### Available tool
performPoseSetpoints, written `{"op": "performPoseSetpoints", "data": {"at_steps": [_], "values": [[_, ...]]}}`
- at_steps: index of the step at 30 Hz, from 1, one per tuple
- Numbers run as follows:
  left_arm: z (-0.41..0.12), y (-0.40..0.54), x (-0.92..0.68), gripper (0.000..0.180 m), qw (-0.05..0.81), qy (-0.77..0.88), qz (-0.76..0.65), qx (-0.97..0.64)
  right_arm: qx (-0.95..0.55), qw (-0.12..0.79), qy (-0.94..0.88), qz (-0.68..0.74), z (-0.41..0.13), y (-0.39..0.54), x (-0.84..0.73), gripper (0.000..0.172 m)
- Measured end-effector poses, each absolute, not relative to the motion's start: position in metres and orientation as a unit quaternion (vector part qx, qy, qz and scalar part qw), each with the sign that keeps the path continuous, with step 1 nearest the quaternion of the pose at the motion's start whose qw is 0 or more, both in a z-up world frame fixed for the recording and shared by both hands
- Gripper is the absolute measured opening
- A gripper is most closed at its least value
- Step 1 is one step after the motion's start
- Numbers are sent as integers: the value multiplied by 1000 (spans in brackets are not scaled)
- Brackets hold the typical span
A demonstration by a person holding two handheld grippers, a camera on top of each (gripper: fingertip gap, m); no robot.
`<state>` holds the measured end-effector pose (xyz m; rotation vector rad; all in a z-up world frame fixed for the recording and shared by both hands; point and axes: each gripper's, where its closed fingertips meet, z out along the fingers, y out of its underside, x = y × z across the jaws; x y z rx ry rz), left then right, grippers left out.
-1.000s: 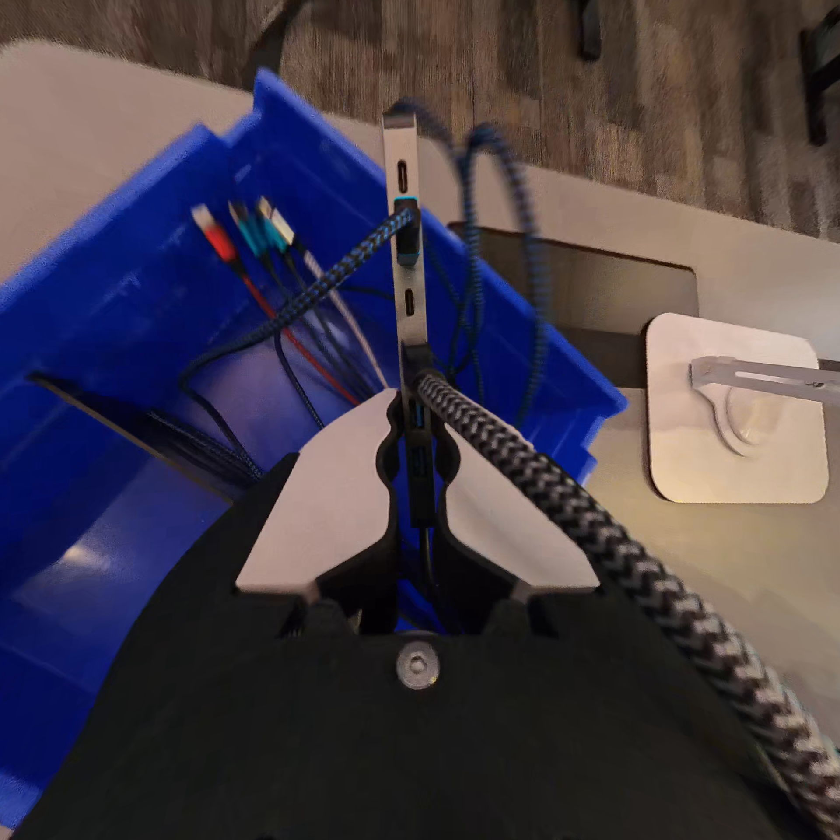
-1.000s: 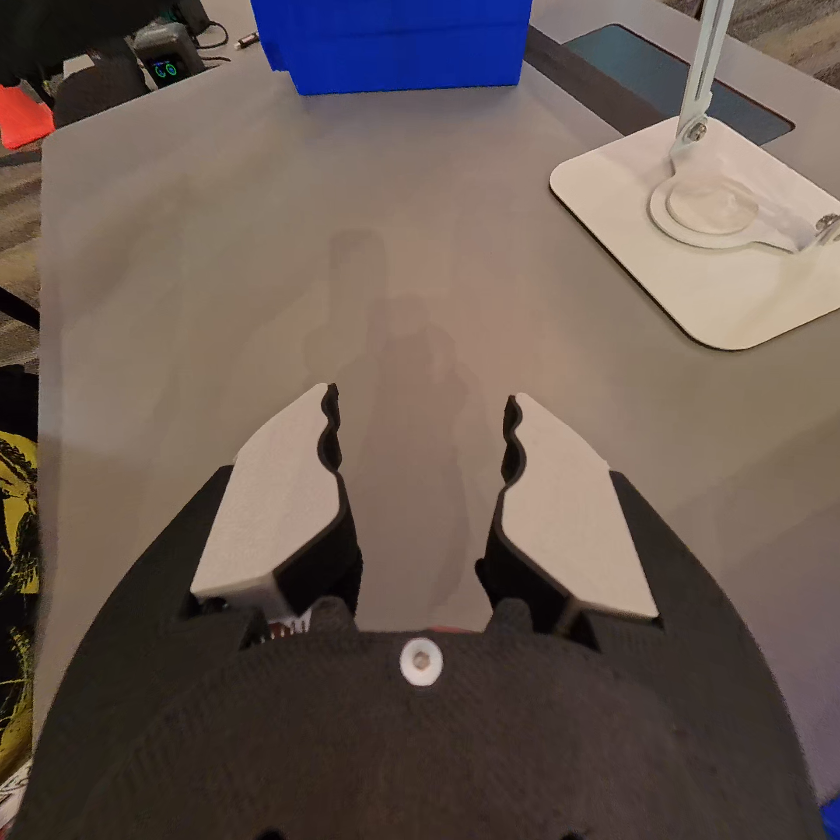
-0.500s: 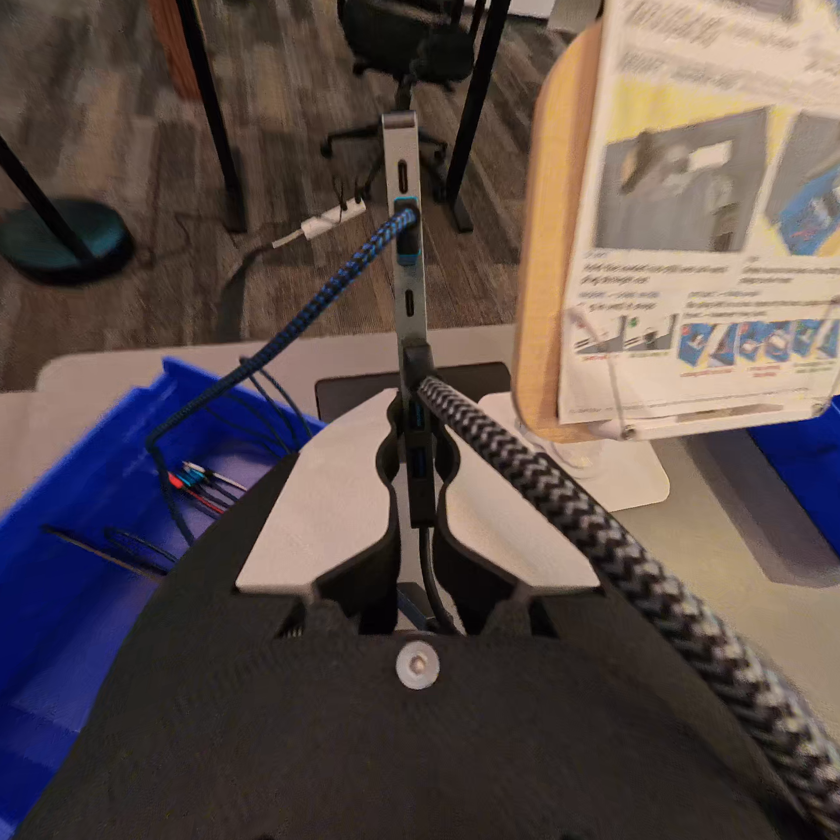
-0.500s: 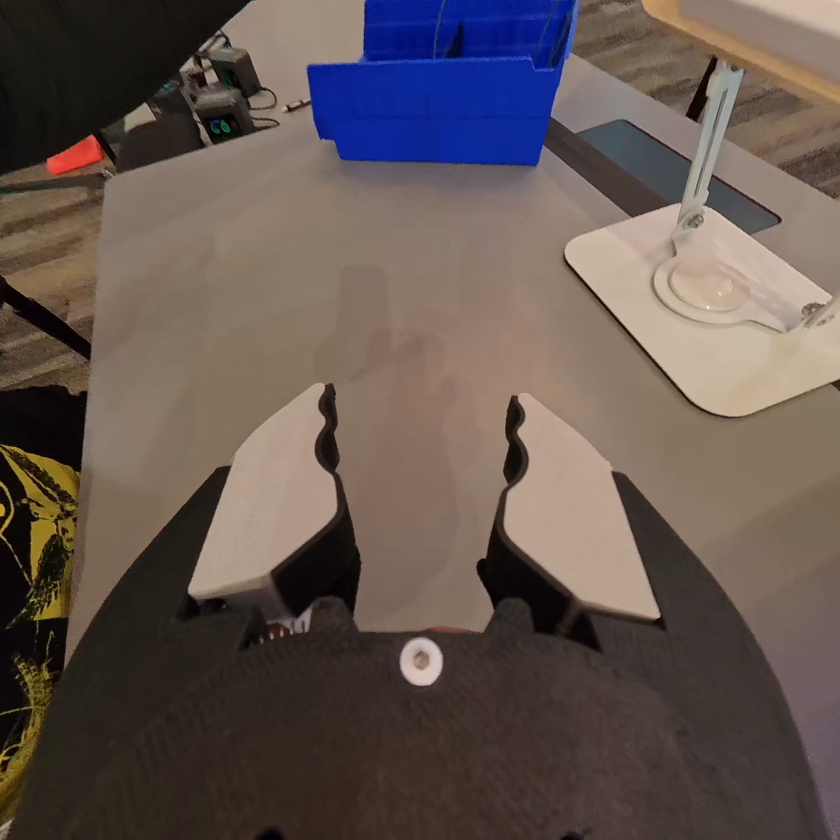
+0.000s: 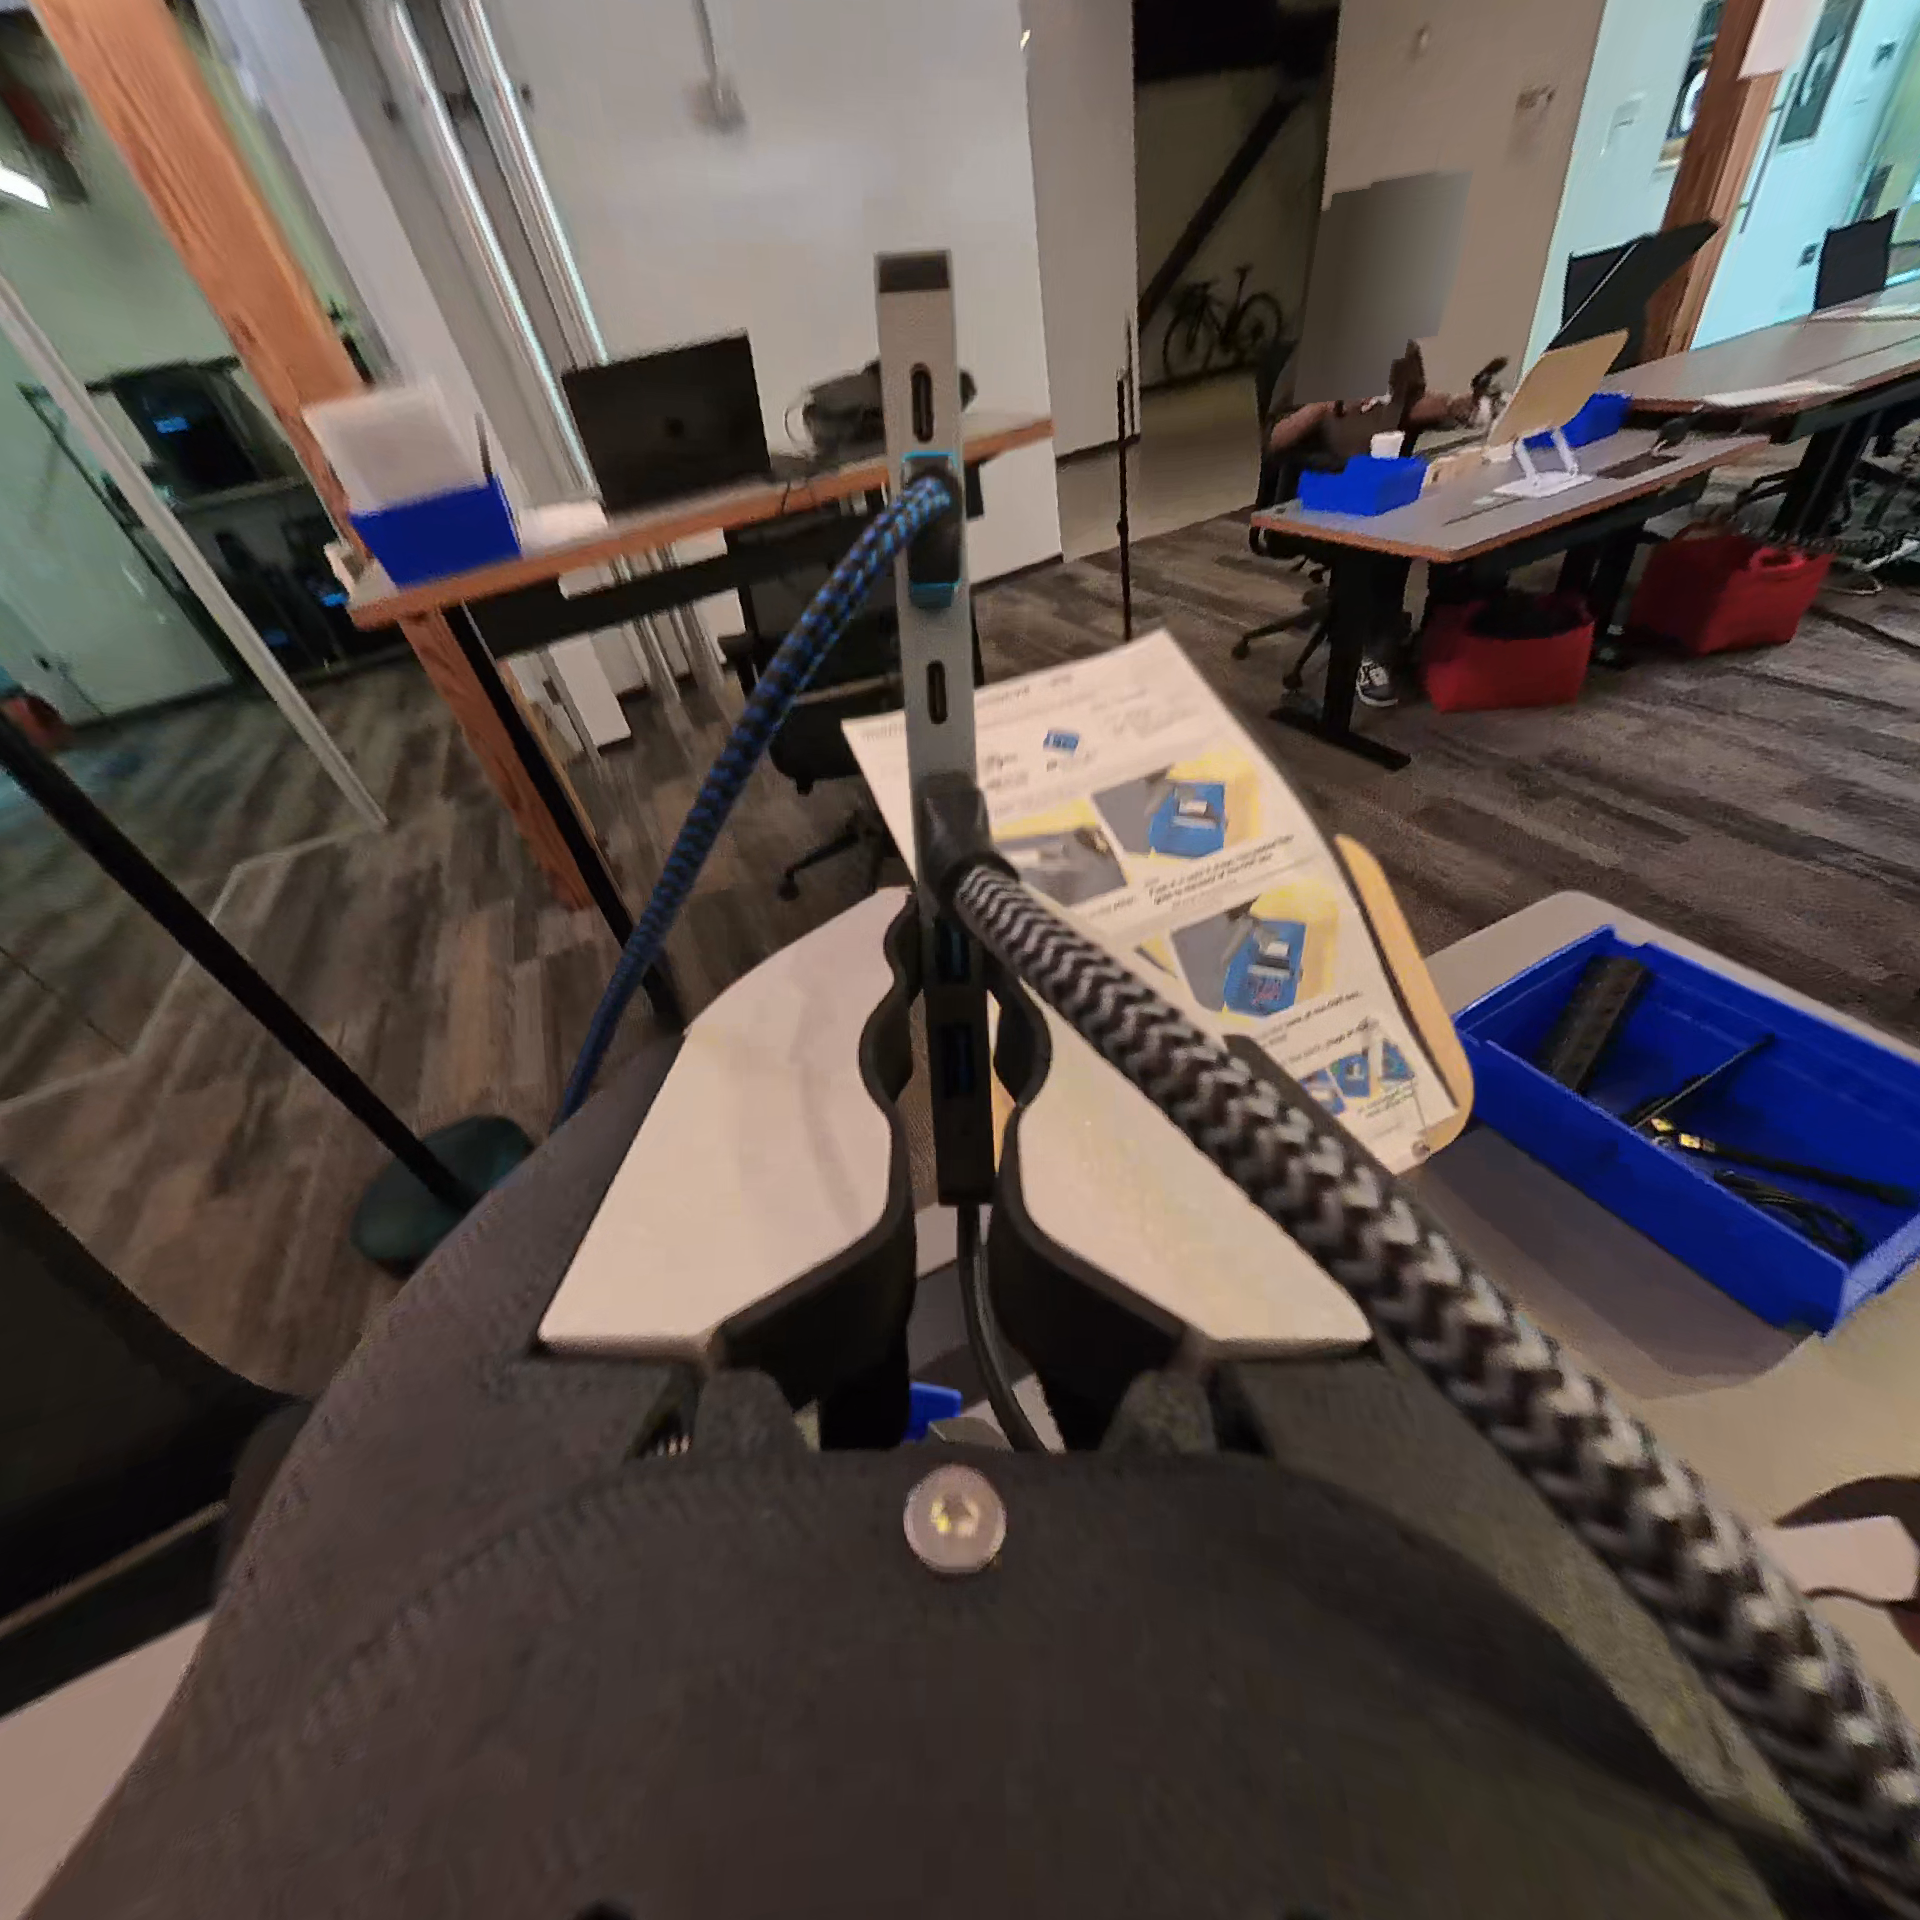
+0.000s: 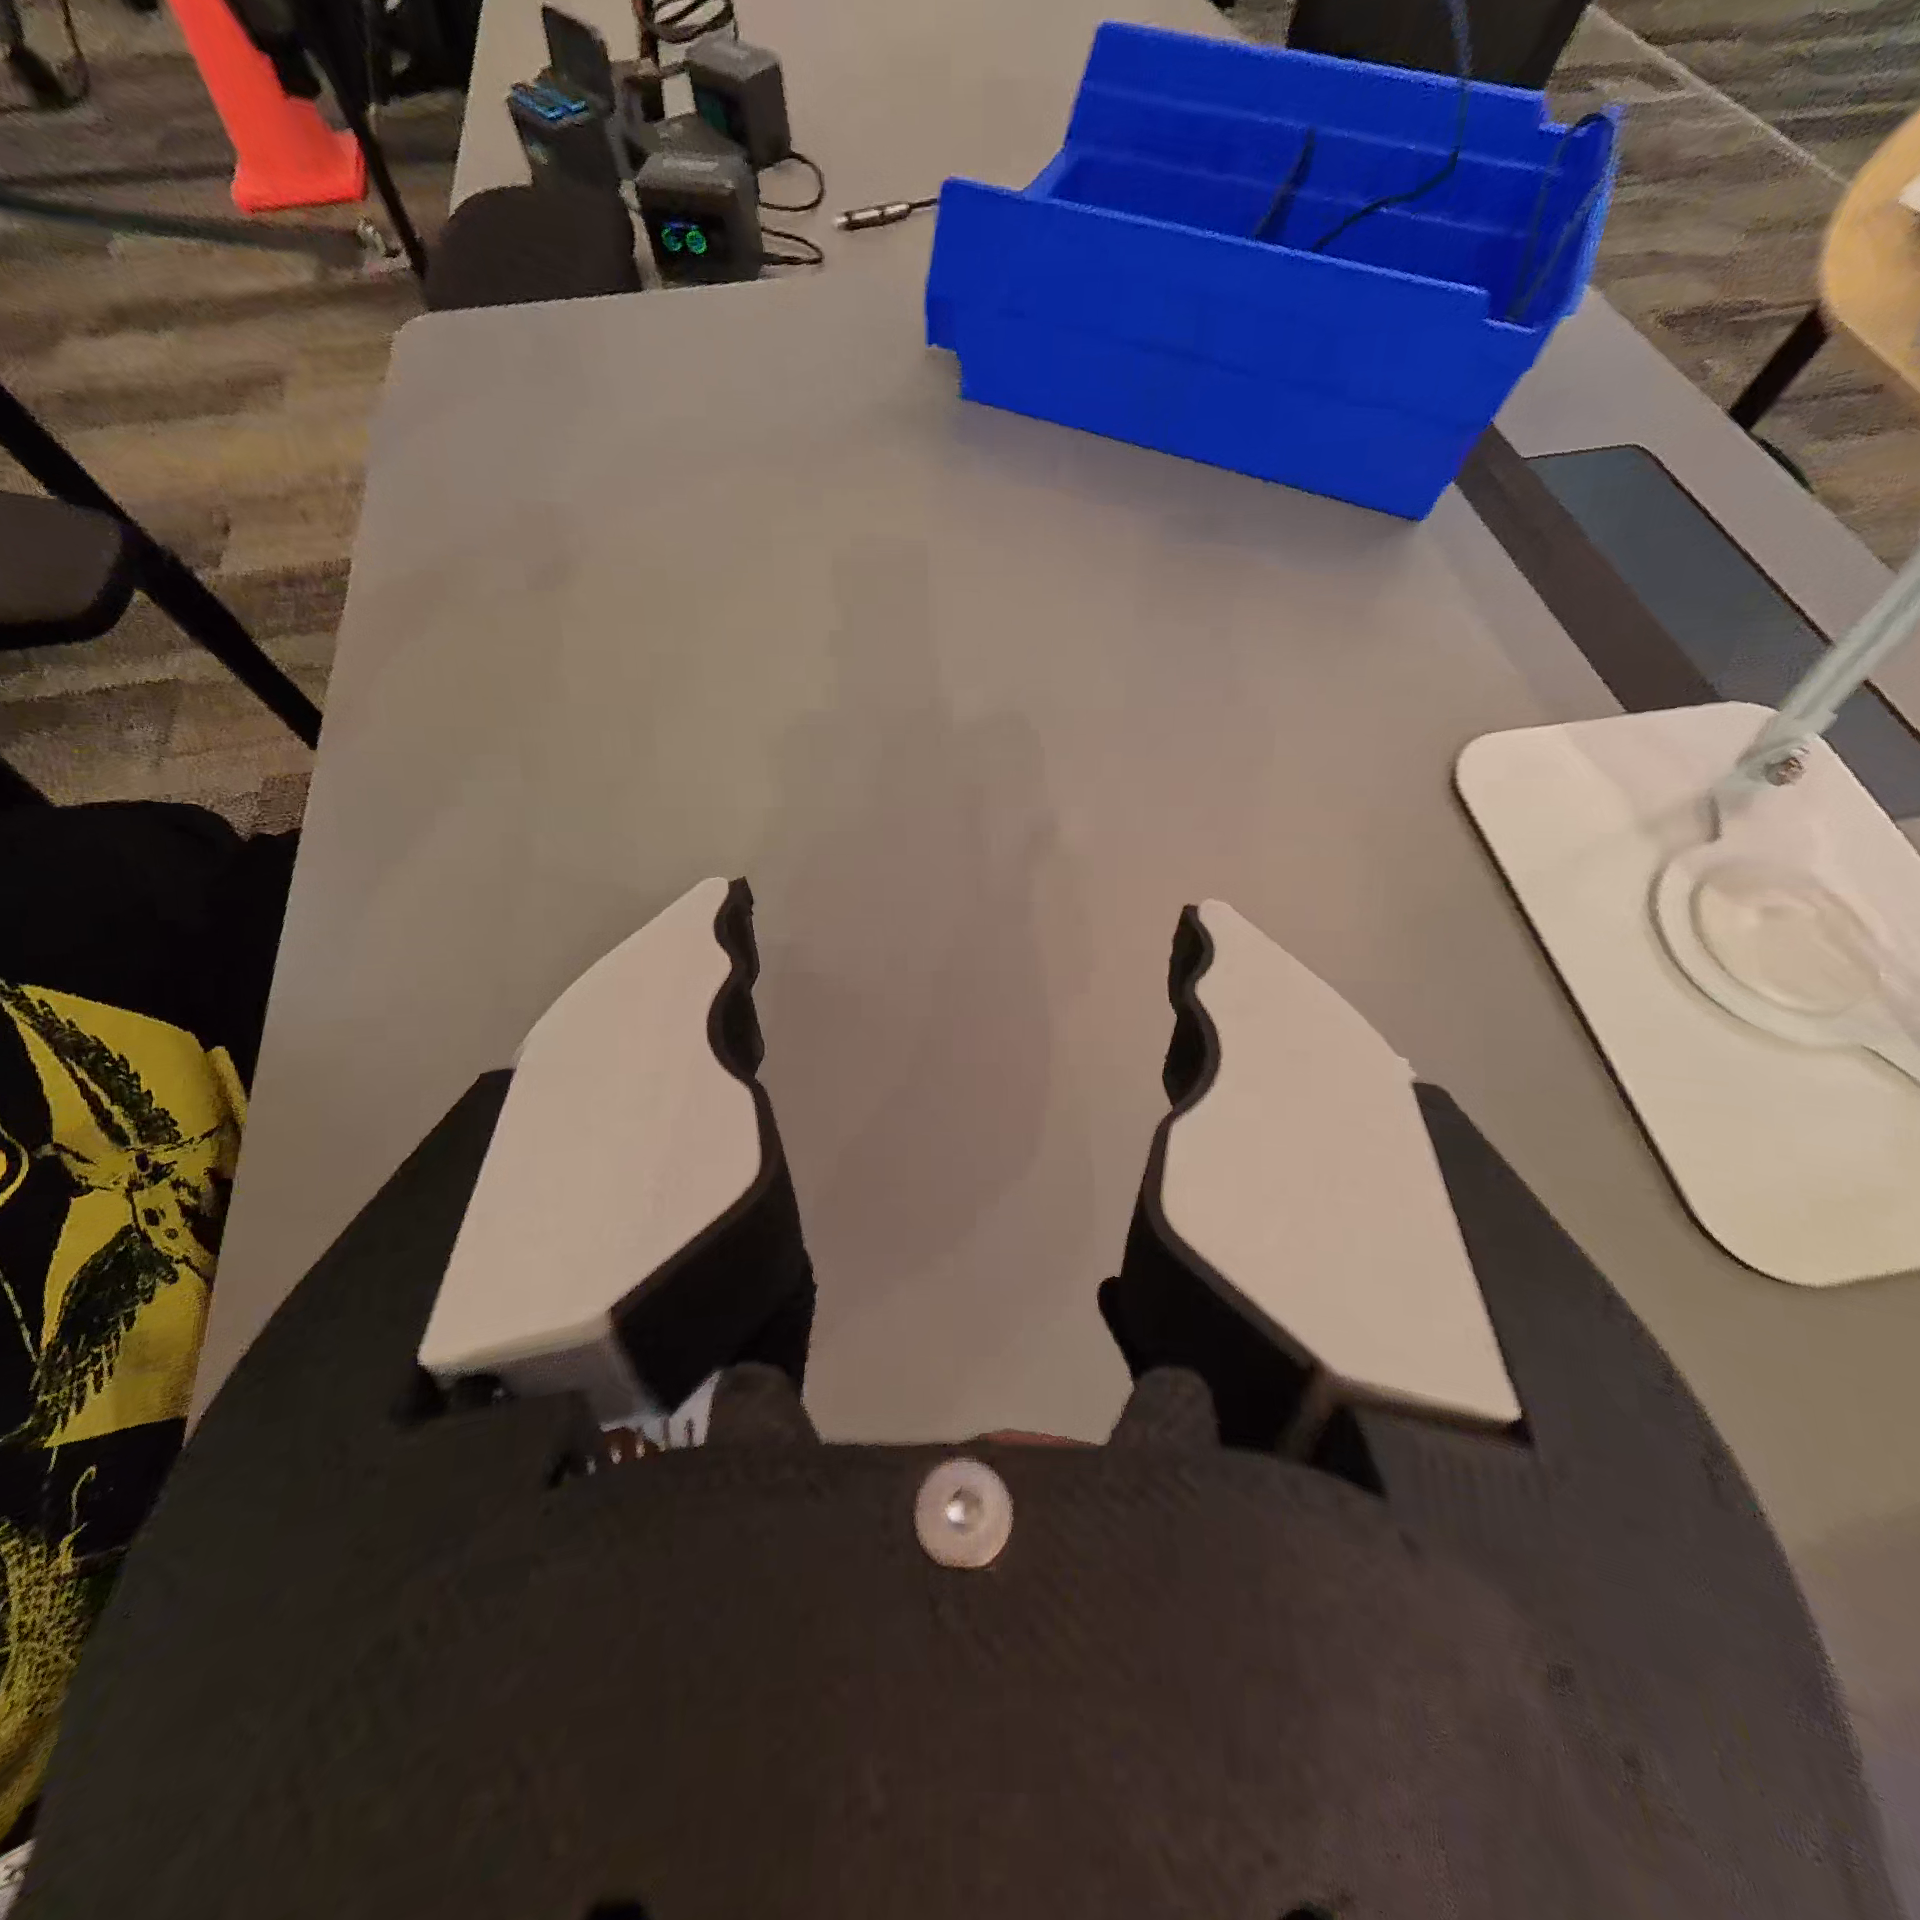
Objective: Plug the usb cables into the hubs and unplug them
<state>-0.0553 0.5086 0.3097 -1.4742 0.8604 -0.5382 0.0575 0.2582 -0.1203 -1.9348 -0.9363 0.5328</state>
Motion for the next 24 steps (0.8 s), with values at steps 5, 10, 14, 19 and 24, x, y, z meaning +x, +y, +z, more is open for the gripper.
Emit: {"op": "performPoseSetpoints", "data": {"at_steps": [5, 10, 14, 19, 24], "values": [[412, 458, -41, 10, 656, 407, -219, -596, -776, 430, -400, 228, -129, 254, 31, 76], [484, 393, 10, 10, 663, 452, -215, -557, -766, 455, -398, 220, -122, 270, 8, 90], [500, 336, 61, 10, 656, 491, -229, -526, -726, 553, -347, 218, -80, 342, -8, 117], [501, 289, 103, 10, 641, 515, -259, -506, -701, 589, -293, 275, -58, 435, -43, 112], [493, 268, 127, 11, 621, 531, -287, -500, -646, 576, -278, 416, -48, 463, -84, 85]]}}
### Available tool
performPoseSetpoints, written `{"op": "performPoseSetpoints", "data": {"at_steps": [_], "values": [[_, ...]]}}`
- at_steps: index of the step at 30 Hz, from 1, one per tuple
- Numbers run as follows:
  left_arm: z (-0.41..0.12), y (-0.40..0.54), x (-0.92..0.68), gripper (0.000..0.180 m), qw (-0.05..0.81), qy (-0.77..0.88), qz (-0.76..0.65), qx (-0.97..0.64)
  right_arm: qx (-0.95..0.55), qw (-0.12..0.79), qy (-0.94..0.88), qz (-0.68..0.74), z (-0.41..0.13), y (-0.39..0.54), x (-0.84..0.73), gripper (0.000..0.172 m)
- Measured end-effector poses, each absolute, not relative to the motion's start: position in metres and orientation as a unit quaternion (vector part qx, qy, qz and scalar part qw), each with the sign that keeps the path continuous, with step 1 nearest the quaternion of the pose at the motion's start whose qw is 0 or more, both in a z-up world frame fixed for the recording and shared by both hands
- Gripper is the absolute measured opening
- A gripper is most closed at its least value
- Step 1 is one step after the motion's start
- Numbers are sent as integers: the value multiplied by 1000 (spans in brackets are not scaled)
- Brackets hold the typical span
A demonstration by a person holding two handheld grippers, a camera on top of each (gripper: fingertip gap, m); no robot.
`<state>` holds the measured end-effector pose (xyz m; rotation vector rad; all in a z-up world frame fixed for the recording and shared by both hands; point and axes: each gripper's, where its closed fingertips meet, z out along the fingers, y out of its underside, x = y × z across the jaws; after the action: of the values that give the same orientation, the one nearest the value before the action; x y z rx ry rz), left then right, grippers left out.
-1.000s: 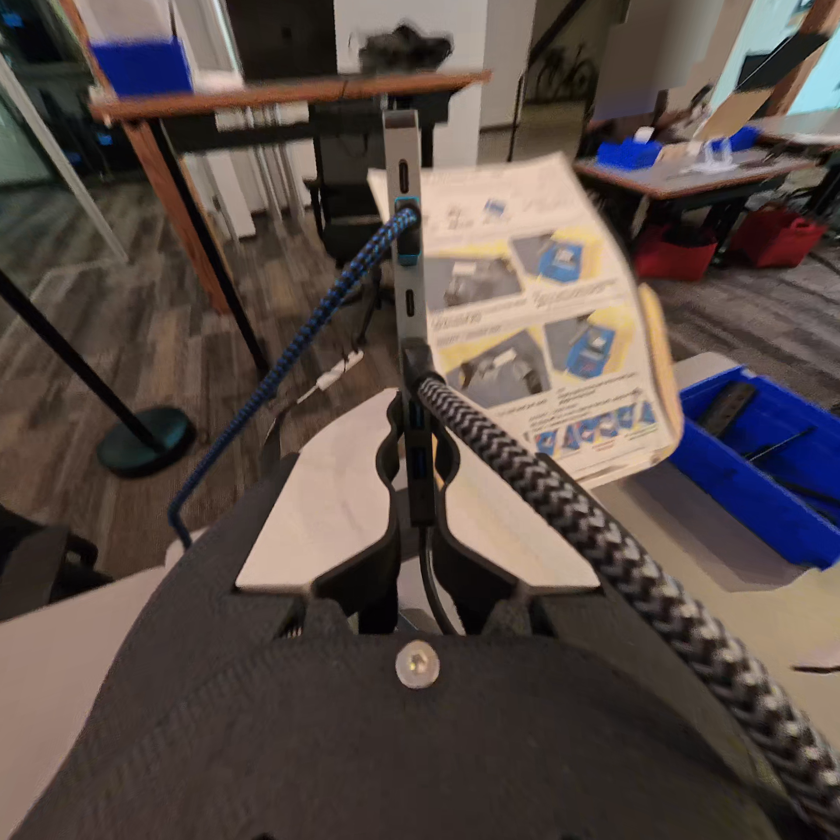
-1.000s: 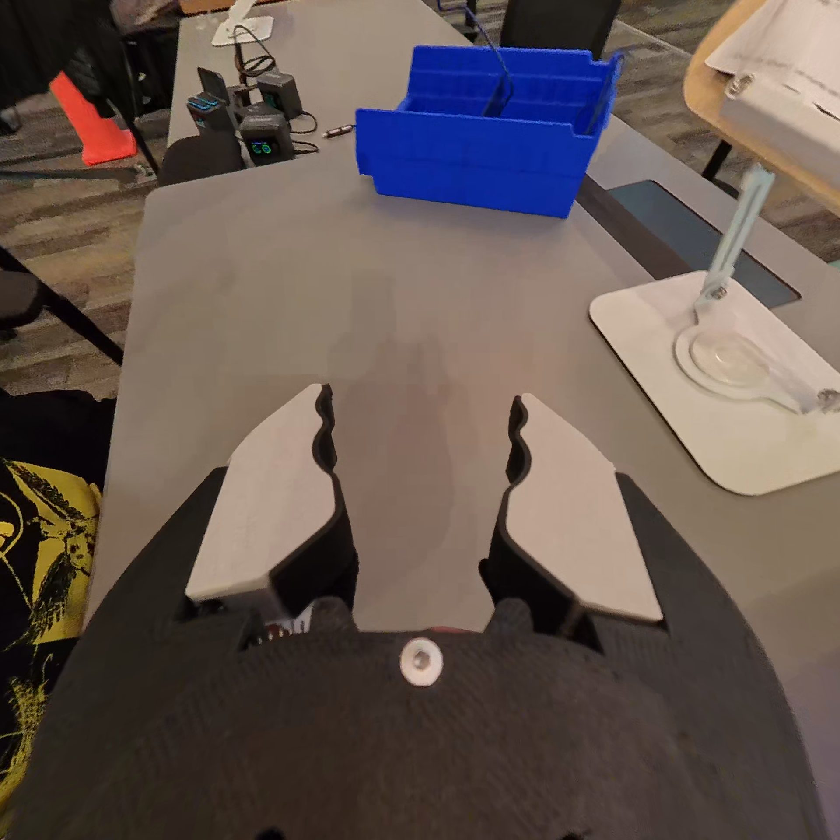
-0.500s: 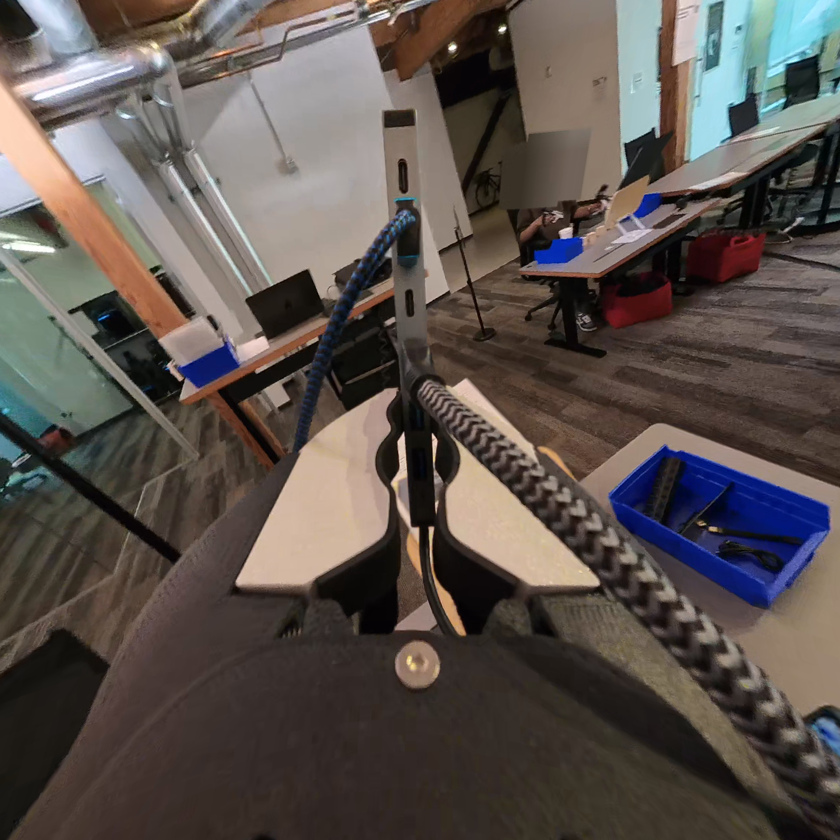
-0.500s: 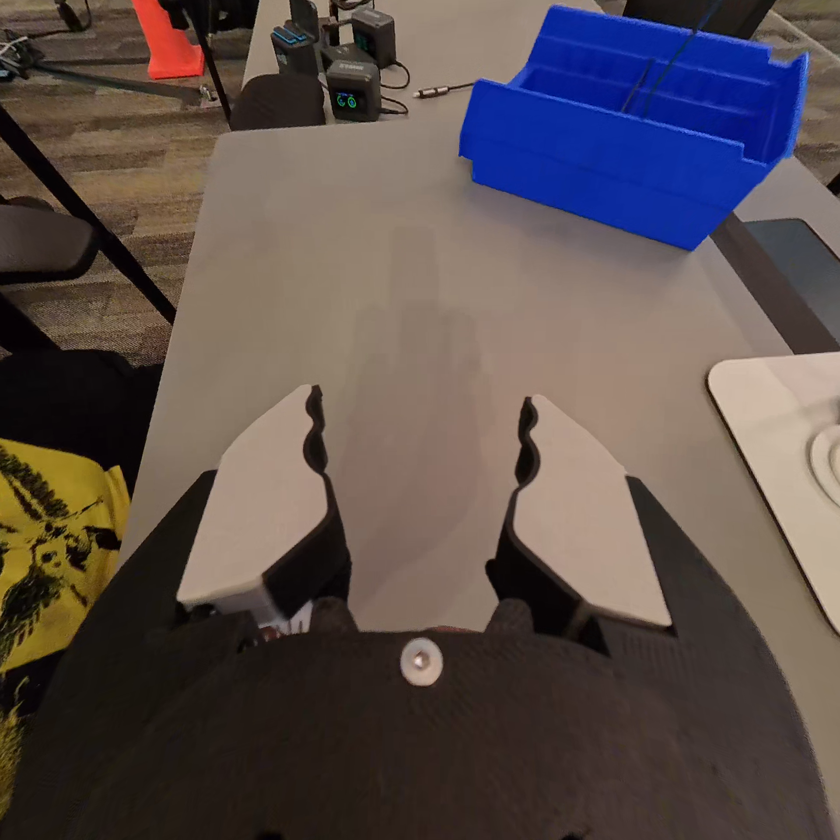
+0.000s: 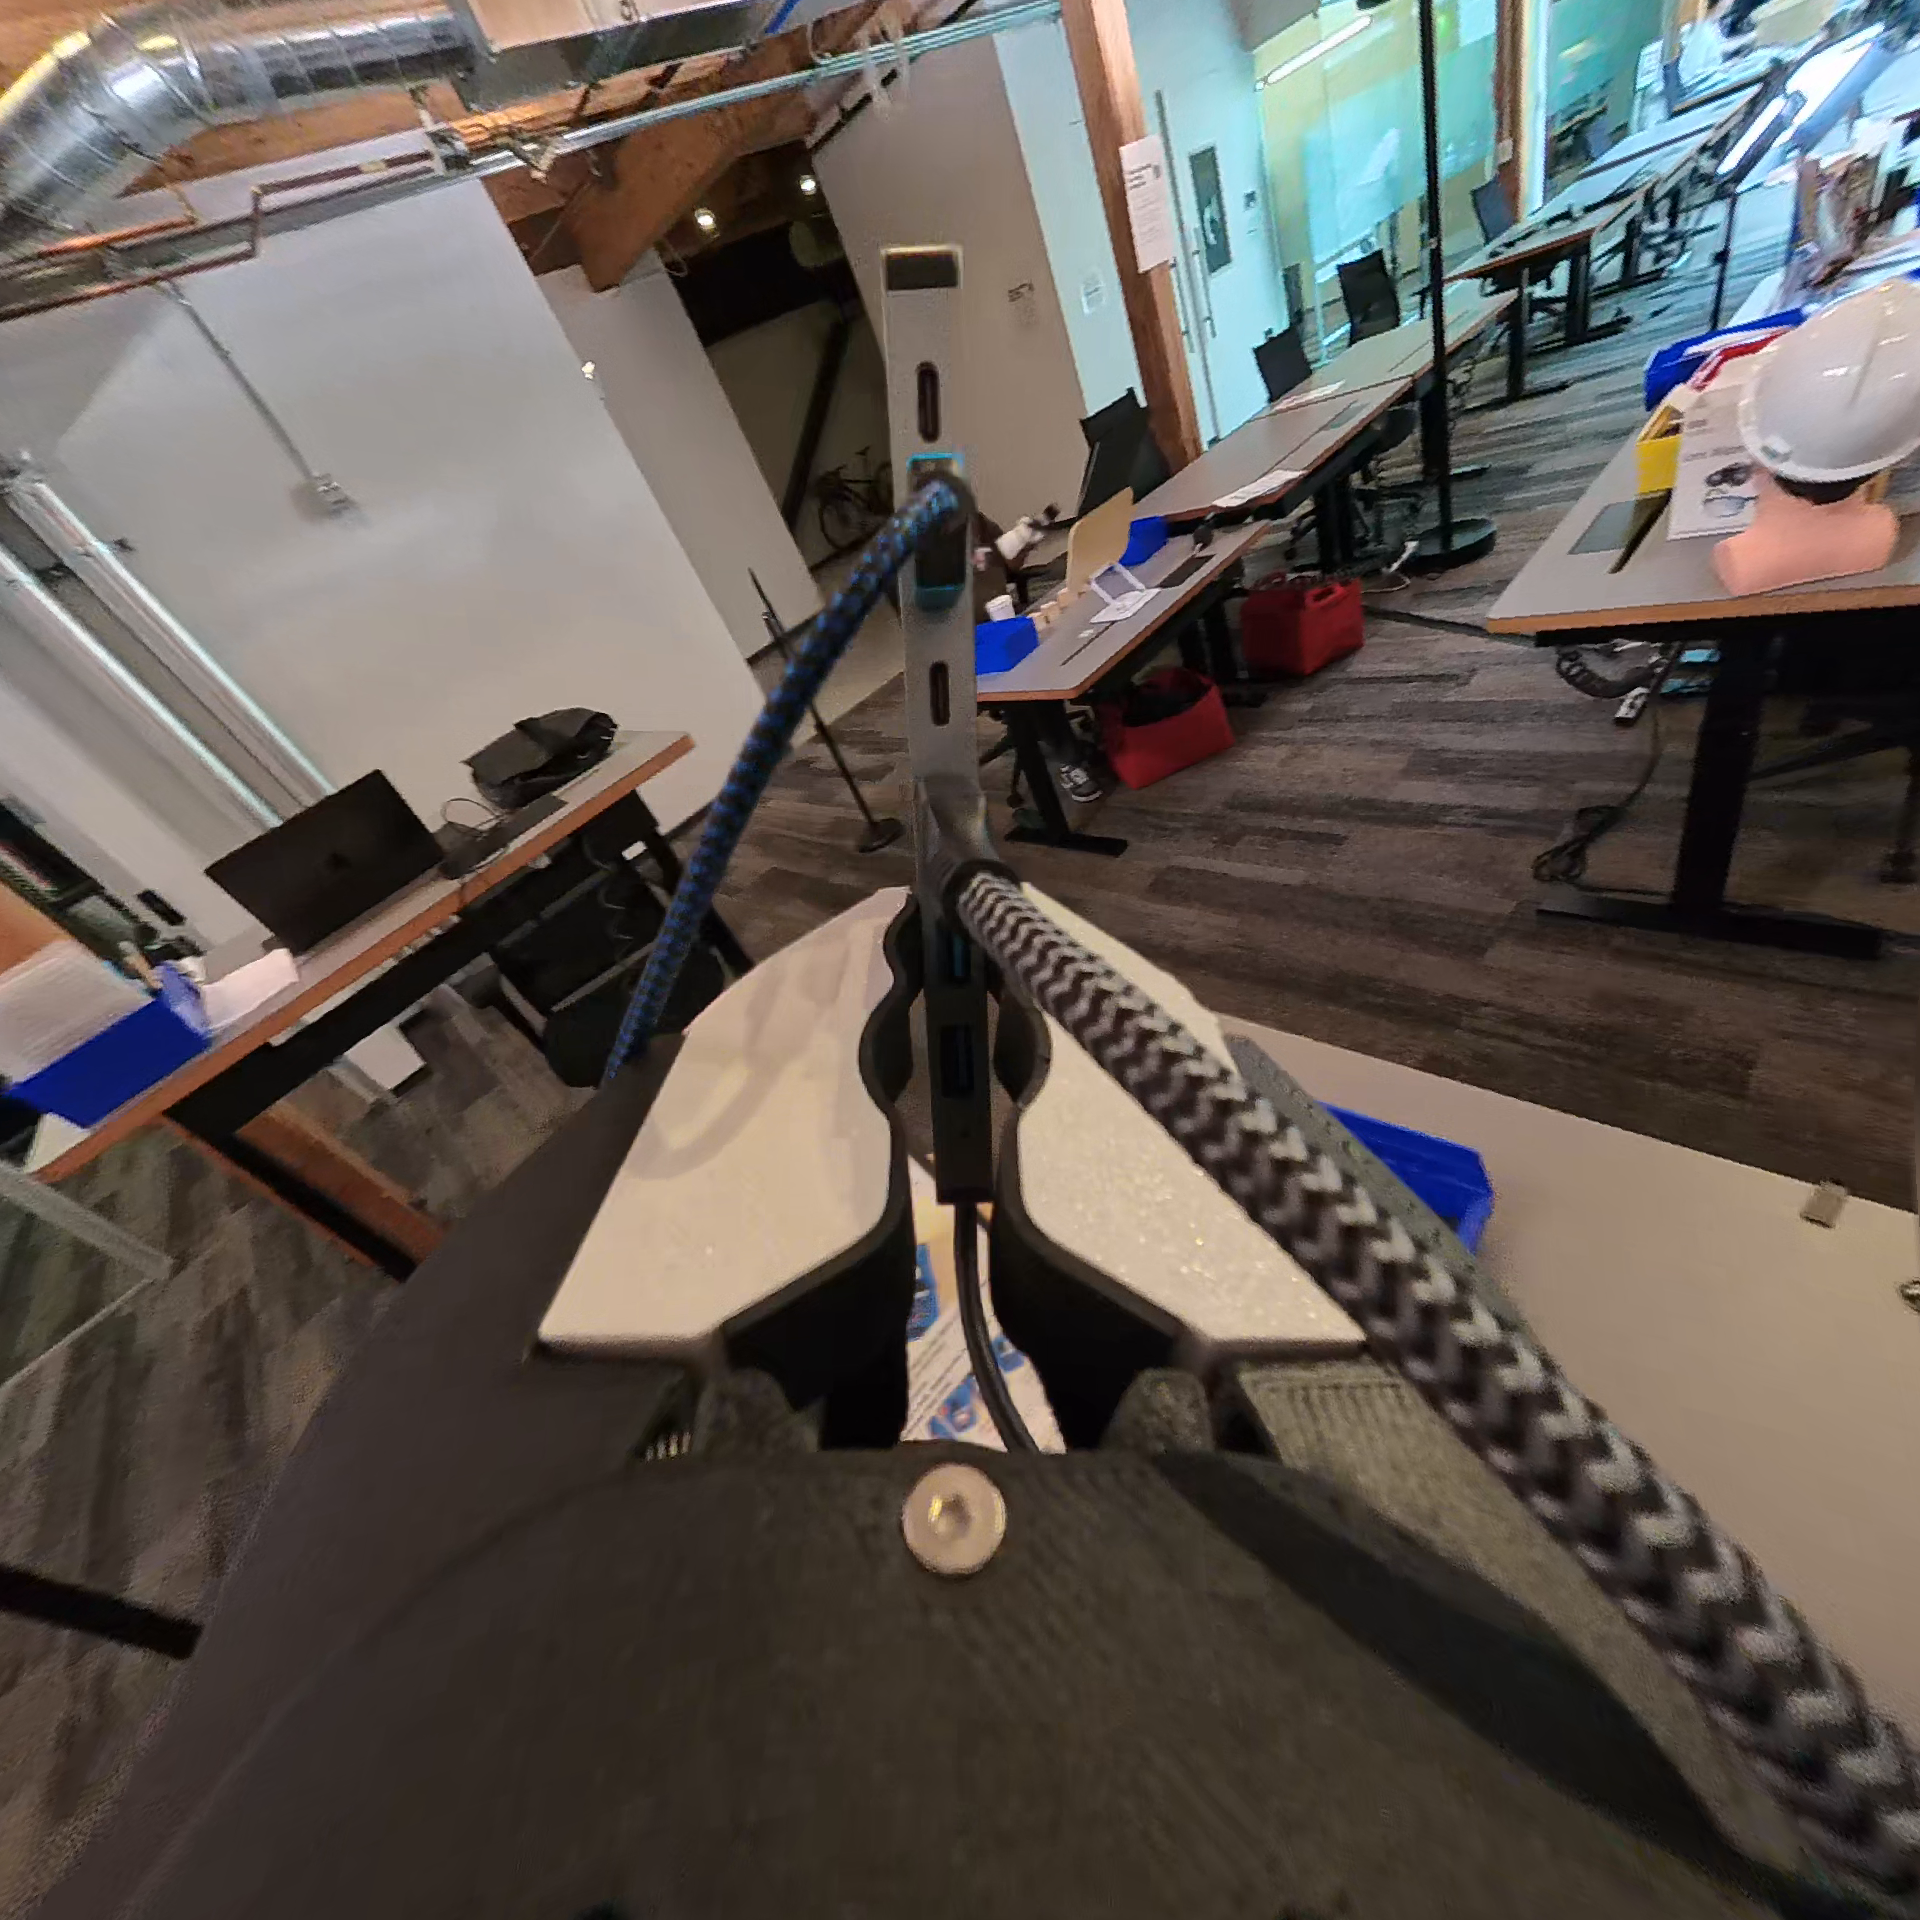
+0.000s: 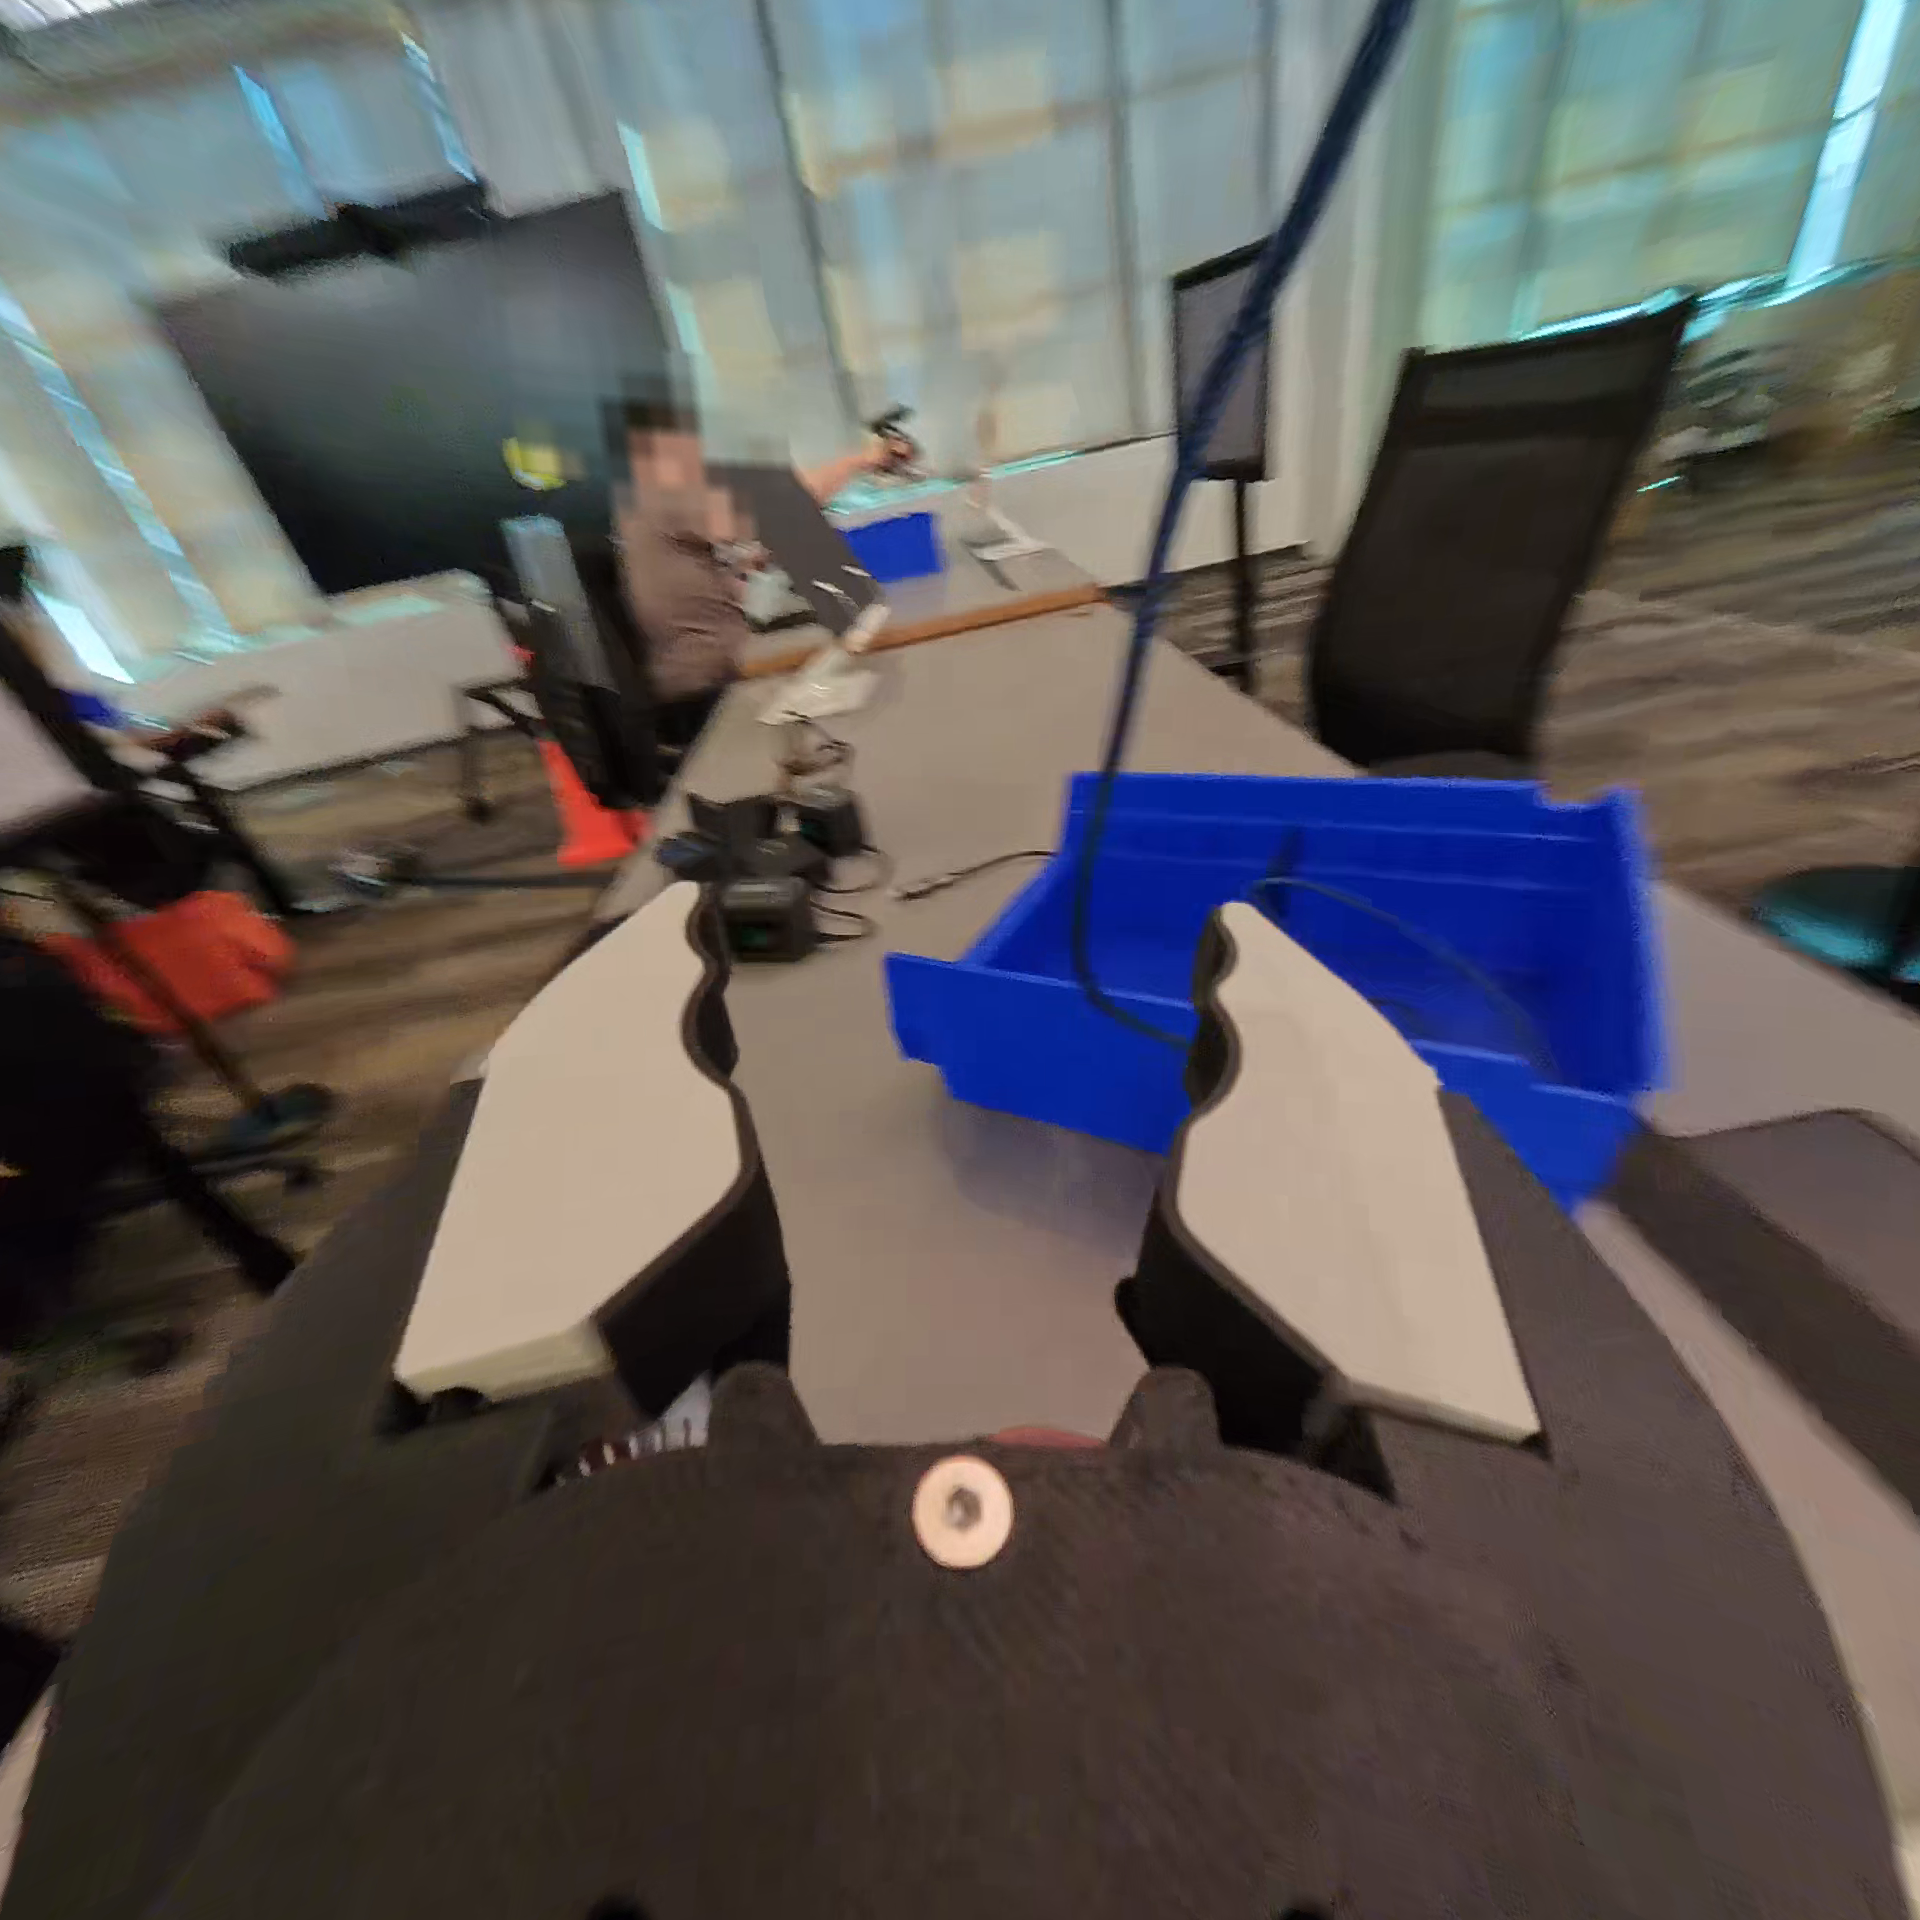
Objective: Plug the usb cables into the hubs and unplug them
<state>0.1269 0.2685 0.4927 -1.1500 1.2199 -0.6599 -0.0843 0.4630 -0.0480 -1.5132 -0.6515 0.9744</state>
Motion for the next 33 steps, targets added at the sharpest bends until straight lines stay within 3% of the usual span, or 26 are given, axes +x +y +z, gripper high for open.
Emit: {"op": "performPoseSetpoints", "data": {"at_steps": [3, 4, 6, 7, 8, 12, 14, 16, 20, 25, 28, 33], "values": [[488, 264, 137, 10, 612, 536, -305, -495, -633, 578, -275, 435, -57, 463, -92, 27], [486, 262, 140, 11, 608, 537, -313, -494, -629, 588, -276, 427, -57, 465, -90, 0], [483, 262, 144, 10, 605, 537, -321, -493, -638, 592, -265, 415, -57, 476, -83, 0], [483, 261, 146, 10, 603, 538, -322, -493, -645, 600, -249, 403, -55, 484, -76, 13], [482, 259, 148, 11, 600, 541, -324, -492, -649, 609, -231, 393, -54, 490, -67, 53], [487, 250, 156, 11, 599, 544, -333, -485, -672, 592, -248, 370, -71, 507, -77, 99], [488, 243, 162, 11, 600, 546, -339, -476, -655, 586, -271, 392, -68, 507, -95, 70], [485, 240, 167, 11, 598, 553, -334, -474, -639, 592, -299, 391, -56, 504, -106, 0], [474, 263, 154, 11, 602, 549, -305, -493, -600, 638, -311, 370, -2, 476, -79, 0], [455, 313, 94, 12, 635, 510, -267, -515, -515, 715, -297, 367, 113, 372, 23, 0], [419, 349, 63, 12, 624, 496, -249, -550, -483, 759, -302, 316, 166, 296, 80, 0], [332, 398, 27, 11, 581, 464, -274, -610, -481, 781, -304, 256, 202, 202, 149, 0]]}}
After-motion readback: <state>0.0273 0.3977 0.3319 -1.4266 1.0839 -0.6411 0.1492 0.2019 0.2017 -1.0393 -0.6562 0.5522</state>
